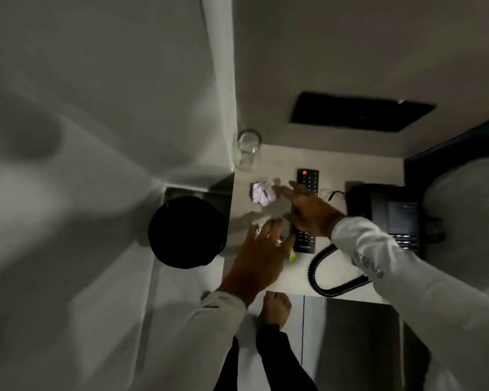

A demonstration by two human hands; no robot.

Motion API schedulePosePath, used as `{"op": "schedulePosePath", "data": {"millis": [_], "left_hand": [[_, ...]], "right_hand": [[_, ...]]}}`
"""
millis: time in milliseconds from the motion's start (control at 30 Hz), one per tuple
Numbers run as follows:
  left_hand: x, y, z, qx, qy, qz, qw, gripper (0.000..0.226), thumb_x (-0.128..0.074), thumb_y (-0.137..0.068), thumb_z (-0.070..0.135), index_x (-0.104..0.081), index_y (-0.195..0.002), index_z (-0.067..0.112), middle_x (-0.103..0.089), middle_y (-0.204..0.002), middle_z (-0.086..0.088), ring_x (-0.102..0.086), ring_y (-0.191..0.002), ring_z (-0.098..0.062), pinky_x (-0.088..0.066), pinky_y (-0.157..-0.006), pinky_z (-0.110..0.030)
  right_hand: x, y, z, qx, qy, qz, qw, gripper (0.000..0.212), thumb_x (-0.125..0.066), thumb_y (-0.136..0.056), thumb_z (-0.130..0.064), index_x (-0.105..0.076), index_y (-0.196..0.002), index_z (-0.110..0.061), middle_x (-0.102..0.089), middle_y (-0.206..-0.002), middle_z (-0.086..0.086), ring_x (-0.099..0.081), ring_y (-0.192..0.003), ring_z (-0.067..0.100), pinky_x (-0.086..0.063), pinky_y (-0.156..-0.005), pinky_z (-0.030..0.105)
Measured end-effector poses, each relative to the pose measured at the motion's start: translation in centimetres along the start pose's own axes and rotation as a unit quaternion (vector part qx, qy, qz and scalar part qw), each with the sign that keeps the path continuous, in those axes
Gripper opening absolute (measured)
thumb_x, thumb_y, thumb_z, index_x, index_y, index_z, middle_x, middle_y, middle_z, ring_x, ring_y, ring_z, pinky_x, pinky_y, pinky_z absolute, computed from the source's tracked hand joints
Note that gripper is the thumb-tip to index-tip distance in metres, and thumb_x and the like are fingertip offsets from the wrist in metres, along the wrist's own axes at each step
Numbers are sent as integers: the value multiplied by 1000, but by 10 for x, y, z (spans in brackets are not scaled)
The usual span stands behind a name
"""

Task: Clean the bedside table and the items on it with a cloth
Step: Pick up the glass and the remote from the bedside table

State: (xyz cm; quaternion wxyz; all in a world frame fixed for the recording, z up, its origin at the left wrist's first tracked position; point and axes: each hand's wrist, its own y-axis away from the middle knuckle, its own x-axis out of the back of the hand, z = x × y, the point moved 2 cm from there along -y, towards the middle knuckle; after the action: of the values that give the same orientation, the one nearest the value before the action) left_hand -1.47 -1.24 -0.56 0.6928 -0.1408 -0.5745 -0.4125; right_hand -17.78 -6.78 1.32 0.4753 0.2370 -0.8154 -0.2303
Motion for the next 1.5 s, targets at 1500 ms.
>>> {"op": "schedulePosePath", "data": {"millis": [1500], "left_hand": [[100,-120,-74,-263,-337,73,901,28,-51,-87,2,-60,-112,12,-60,-111,-15,-59,-103,-36,-48,-83,-45]], "right_hand": [[-102,13,29,-332,-108,261,900,87,-57,-92,-56,-20,-158,-13,-47,-134,17,-54,-118,41,-53,-88,53]]}}
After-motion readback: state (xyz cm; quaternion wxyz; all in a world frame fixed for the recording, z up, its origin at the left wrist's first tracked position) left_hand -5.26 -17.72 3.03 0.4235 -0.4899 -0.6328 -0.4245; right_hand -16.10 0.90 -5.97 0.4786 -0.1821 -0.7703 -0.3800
